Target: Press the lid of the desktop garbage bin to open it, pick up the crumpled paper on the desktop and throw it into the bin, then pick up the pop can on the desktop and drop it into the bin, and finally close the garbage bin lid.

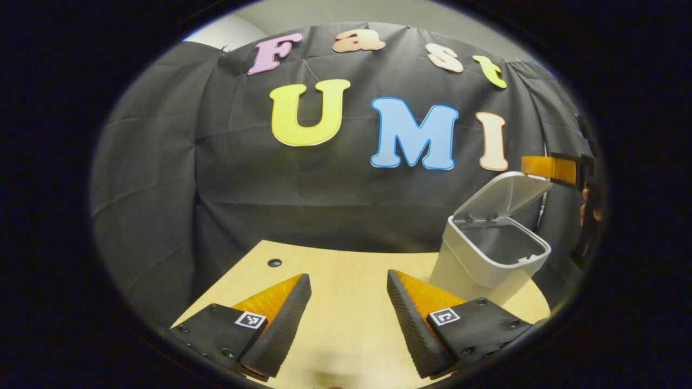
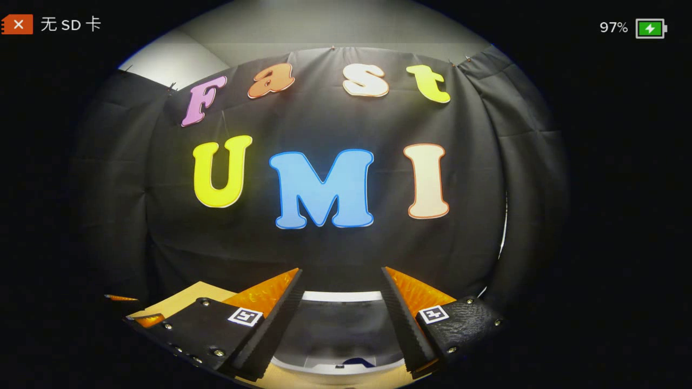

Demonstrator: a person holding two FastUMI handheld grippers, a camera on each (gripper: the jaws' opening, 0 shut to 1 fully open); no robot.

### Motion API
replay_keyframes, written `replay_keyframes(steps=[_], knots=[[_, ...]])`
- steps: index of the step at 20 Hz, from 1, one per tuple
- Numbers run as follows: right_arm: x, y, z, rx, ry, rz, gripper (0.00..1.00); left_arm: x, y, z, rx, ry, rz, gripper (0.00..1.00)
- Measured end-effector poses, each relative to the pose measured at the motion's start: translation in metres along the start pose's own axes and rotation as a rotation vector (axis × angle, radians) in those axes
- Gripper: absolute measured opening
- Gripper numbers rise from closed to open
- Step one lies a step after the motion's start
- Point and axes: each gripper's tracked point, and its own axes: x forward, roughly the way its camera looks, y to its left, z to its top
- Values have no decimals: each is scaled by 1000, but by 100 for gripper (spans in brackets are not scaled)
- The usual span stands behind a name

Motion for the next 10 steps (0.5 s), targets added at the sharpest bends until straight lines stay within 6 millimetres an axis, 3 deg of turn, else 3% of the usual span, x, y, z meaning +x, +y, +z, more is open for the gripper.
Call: replay_keyframes(steps=[6, 8, 10], knots=[[-7, -4, -61, 1, 141, -9, 90, -7, -9, 2, 7, -6, -17, 94], [-7, -3, -84, 9, 193, -5, 98, -8, -8, 1, 8, -6, -15, 96], [-8, -3, -94, 8, 214, -3, 97, -11, -6, 1, 7, -5, -11, 96]])
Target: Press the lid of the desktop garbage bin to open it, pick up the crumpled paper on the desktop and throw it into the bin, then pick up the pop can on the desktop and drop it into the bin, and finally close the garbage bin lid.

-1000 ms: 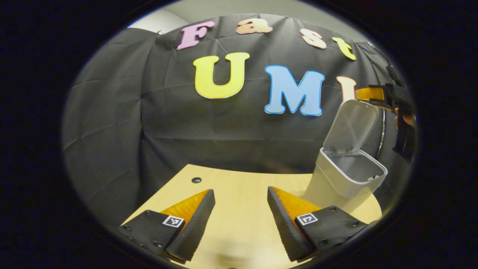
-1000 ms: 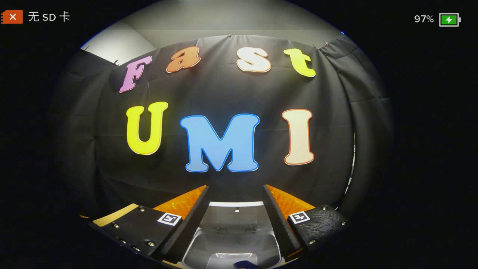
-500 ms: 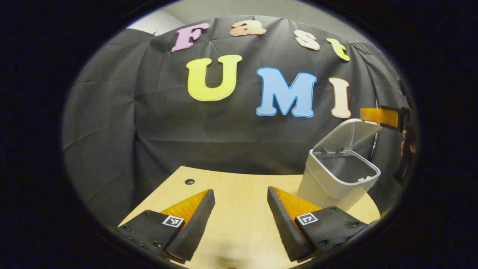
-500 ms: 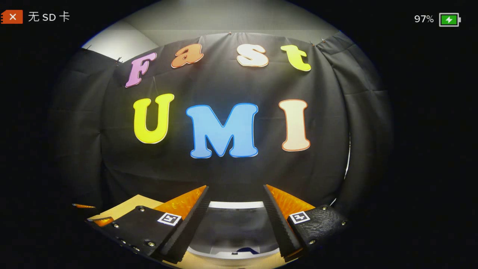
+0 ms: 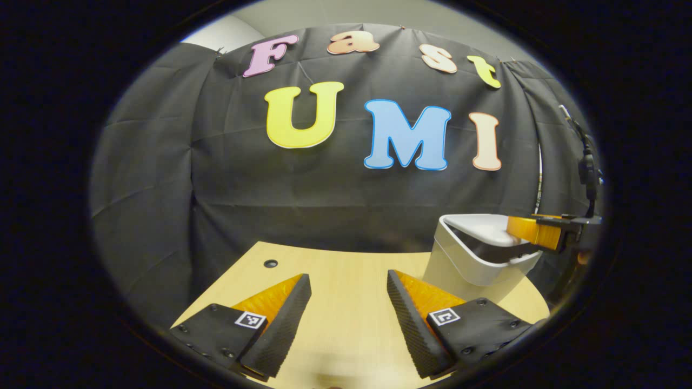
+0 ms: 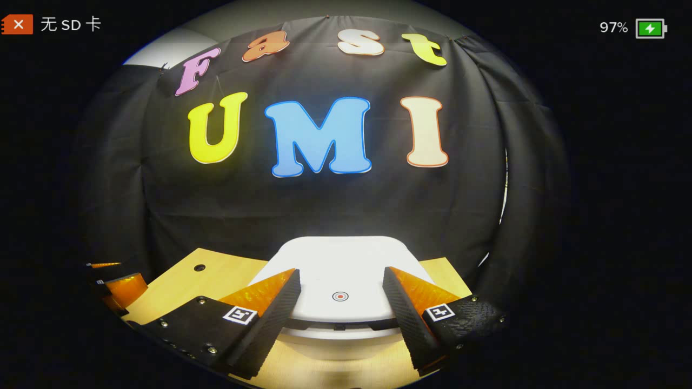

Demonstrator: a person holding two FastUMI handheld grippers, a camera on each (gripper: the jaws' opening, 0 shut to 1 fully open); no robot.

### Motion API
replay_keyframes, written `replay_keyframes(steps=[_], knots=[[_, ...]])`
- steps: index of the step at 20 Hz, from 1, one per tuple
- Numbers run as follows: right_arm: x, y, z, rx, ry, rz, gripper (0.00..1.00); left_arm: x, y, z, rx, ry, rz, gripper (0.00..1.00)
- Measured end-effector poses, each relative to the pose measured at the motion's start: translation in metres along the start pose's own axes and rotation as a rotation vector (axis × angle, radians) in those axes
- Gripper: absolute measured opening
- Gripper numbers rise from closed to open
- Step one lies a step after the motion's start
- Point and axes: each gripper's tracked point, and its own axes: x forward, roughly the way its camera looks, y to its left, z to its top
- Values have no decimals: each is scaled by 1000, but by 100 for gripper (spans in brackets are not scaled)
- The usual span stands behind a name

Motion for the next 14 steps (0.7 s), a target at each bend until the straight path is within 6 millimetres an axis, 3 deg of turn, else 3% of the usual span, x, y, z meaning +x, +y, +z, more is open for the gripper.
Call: replay_keyframes(steps=[2, 4, 14], knots=[[1, 1, -8, -13, 15, -2, 97, 0, 1, 0, -2, 1, 3, 92], [2, 0, -13, -22, 25, -6, 97, -1, 1, 0, -4, 1, 5, 96], [0, 1, -16, -33, 1, -10, 98, -1, -5, -11, -19, 18, -1, 94]])
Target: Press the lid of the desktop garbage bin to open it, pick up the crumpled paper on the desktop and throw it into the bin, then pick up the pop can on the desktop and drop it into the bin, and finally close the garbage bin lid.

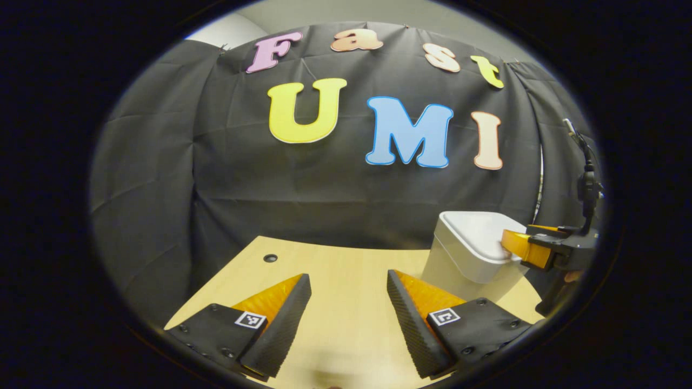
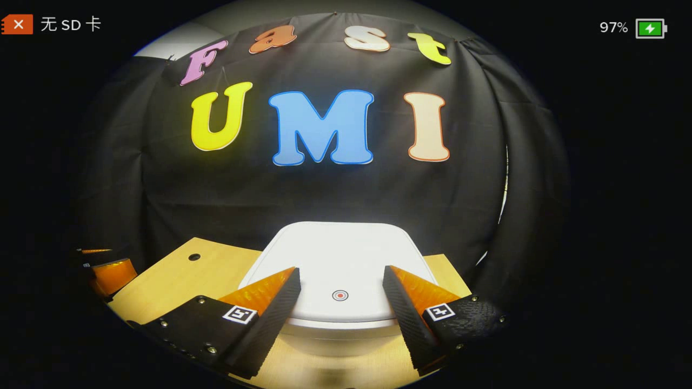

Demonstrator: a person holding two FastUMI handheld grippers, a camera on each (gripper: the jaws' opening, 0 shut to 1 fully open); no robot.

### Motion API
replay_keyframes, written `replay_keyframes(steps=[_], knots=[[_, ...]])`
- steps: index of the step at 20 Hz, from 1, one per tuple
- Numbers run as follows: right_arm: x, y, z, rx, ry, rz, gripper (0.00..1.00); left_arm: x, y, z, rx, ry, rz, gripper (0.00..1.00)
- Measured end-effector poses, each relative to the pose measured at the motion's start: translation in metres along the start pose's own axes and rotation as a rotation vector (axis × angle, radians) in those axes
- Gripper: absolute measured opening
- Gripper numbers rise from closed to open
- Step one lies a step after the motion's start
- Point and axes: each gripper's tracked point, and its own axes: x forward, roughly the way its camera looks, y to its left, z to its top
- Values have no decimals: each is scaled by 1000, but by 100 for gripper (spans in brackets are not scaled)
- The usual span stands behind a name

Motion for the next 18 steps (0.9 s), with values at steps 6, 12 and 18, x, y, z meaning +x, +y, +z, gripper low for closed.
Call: replay_keyframes(steps=[6, 12, 18], knots=[[0, 0, -1, 6, -50, -10, 98, -4, -3, -3, 7, 0, -6, 96], [-1, -1, -4, 7, -92, -19, 98, -6, -4, -10, 11, 13, -4, 94], [-2, 0, -8, 37, -101, -5, 98, -8, -8, -17, 18, 24, -9, 96]])
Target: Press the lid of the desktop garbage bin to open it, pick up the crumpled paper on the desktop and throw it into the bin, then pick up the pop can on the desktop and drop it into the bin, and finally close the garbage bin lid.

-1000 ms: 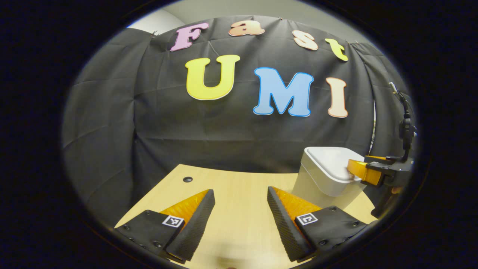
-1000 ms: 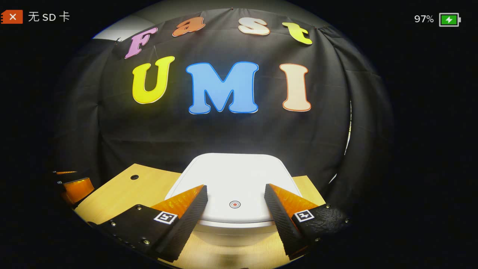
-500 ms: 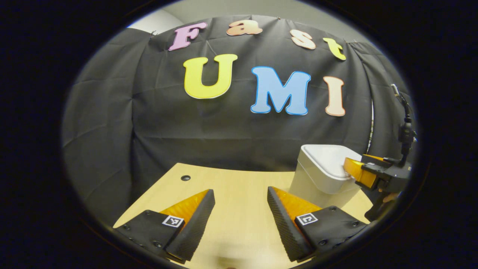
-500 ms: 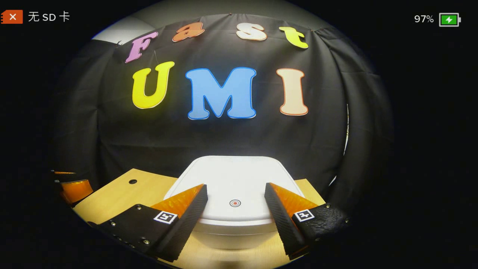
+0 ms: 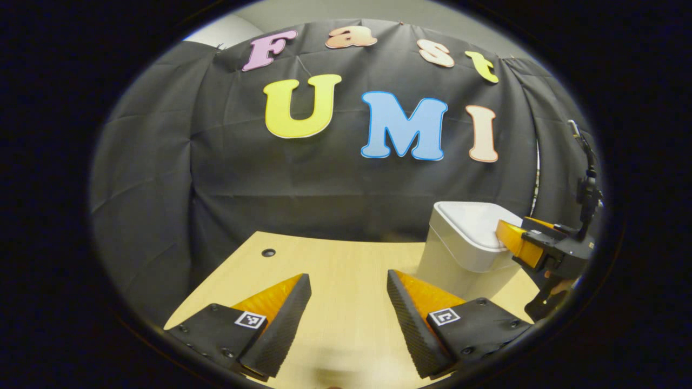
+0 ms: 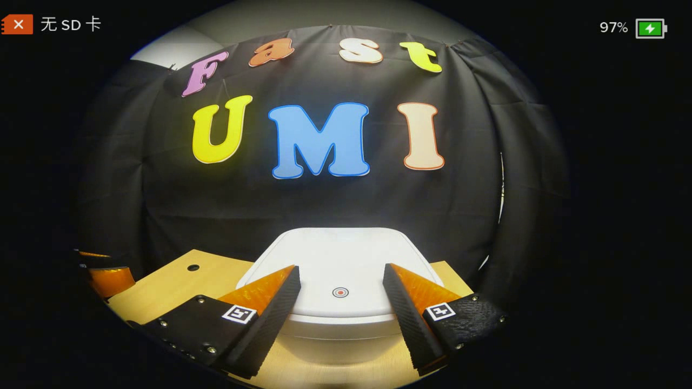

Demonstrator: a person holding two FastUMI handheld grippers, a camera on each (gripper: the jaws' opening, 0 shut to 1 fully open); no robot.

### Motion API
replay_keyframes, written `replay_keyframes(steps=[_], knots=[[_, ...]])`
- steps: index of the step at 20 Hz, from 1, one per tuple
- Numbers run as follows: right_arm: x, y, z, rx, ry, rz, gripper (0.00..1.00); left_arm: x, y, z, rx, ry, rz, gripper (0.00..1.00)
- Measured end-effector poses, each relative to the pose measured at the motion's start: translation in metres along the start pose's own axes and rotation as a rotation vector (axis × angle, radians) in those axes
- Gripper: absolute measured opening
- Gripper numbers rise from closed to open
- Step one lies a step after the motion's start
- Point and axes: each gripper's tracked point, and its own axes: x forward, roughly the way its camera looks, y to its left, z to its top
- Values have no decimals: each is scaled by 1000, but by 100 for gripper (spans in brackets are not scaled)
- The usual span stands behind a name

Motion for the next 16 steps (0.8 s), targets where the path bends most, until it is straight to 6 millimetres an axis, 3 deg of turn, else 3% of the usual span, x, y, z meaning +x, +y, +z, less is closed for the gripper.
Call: replay_keyframes(steps=[16], knots=[[-2, 2, 3, -15, 27, 39, 98, 1, -13, -12, 23, 24, -31, 94]])
